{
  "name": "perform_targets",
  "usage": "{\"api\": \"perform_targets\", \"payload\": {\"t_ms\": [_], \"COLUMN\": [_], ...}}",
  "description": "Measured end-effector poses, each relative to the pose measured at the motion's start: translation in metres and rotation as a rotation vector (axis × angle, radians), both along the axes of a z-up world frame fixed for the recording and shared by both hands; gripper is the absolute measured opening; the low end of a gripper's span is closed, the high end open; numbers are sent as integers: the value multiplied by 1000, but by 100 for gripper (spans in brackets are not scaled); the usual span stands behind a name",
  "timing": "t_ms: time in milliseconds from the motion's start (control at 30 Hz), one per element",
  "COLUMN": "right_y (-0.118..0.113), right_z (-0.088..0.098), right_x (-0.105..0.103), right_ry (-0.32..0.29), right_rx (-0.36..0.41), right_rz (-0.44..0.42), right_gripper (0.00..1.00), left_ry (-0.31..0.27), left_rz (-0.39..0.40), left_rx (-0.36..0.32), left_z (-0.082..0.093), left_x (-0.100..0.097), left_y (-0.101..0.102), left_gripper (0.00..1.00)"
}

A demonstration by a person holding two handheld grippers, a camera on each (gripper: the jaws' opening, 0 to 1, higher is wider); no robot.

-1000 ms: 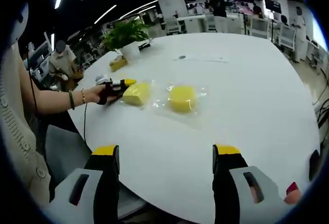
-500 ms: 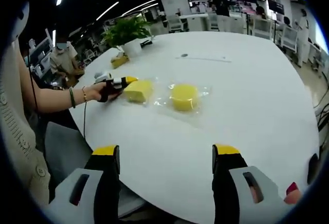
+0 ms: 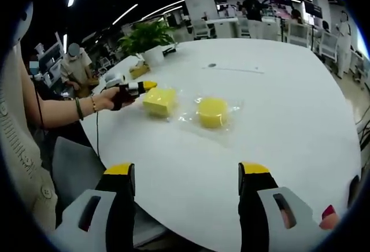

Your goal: Compare the silicone blocks by pressing each to a similar depth, holding the contact briefly, and releasing to observe deformation and rebound differences across the visible hardness samples.

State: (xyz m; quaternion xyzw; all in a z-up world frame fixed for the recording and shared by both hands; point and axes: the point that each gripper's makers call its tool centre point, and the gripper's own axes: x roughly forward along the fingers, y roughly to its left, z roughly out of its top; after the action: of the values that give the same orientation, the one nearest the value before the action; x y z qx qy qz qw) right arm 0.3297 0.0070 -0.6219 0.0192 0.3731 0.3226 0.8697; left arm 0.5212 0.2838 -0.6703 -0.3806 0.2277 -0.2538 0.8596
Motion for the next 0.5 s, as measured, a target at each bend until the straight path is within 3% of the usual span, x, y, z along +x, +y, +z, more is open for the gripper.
{"api": "perform_targets", "payload": {"t_ms": [500], "right_y": [2], "right_z": [25], "right_x": [-3], "right_ry": [-94], "right_rx": [53], "right_rz": [0], "right_gripper": [70], "left_ry": [-68], "left_rz": [-94], "left_rx": [69], "left_z": [47], "left_x": [-15], "left_y": [-39], "left_gripper": [0]}}
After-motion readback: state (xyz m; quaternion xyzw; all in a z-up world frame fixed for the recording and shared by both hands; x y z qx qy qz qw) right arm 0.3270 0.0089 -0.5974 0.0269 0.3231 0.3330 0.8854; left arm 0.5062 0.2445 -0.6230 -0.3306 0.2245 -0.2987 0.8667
